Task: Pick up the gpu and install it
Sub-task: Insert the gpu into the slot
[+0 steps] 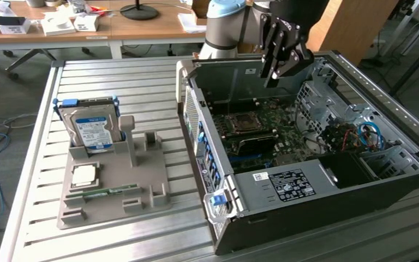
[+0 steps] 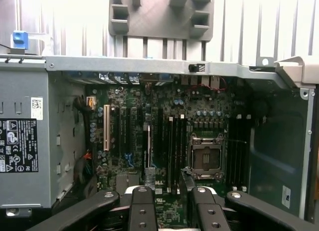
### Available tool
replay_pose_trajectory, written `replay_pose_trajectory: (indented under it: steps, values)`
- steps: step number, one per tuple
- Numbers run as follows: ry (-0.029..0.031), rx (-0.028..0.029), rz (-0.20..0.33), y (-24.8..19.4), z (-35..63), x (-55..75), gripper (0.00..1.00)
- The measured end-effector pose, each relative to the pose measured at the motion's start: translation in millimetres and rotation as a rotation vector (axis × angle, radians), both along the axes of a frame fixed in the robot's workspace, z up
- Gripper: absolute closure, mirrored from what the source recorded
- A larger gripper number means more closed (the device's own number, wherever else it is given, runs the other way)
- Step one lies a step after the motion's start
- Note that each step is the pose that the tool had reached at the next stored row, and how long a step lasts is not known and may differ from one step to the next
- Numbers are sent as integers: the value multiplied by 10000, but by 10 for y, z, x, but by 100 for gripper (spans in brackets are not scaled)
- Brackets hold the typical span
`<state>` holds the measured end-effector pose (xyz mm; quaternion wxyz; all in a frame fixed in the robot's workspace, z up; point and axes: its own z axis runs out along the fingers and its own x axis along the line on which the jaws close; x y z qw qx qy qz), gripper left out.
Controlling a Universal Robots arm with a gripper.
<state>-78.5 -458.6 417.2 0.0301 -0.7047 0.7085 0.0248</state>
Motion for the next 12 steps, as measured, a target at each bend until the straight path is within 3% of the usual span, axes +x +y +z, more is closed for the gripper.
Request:
replay_pose_trajectory:
  steps: [12]
  values:
    - [2, 6, -1, -7, -218, 15, 66]
